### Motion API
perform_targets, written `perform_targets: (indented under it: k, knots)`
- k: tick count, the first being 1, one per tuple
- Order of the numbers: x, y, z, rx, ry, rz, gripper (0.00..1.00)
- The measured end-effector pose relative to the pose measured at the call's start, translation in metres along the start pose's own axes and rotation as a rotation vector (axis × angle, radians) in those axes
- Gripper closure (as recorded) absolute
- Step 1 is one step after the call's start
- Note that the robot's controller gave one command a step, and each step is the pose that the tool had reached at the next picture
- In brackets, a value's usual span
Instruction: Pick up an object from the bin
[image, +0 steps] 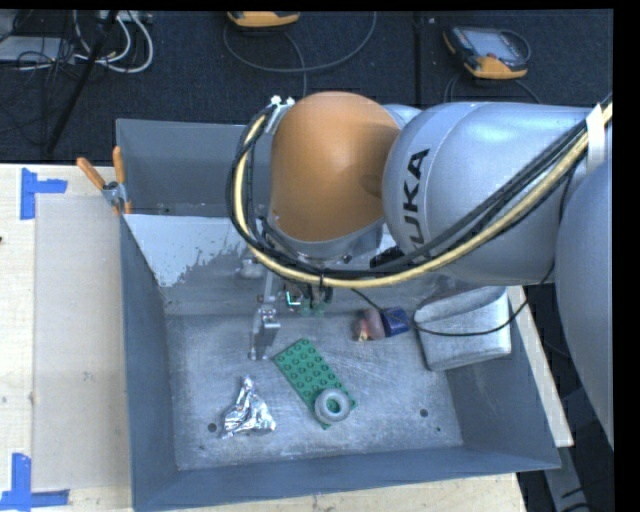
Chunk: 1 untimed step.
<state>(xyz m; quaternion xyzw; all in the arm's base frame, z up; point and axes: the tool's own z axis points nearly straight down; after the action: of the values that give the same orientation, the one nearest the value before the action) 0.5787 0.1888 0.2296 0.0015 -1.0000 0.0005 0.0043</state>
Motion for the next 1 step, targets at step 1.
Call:
perform_targets:
  k: [1]
  knots:
    - [0.0405, -0.0176, 0.1556, -0.005, -0.011, 0.068, 0.00]
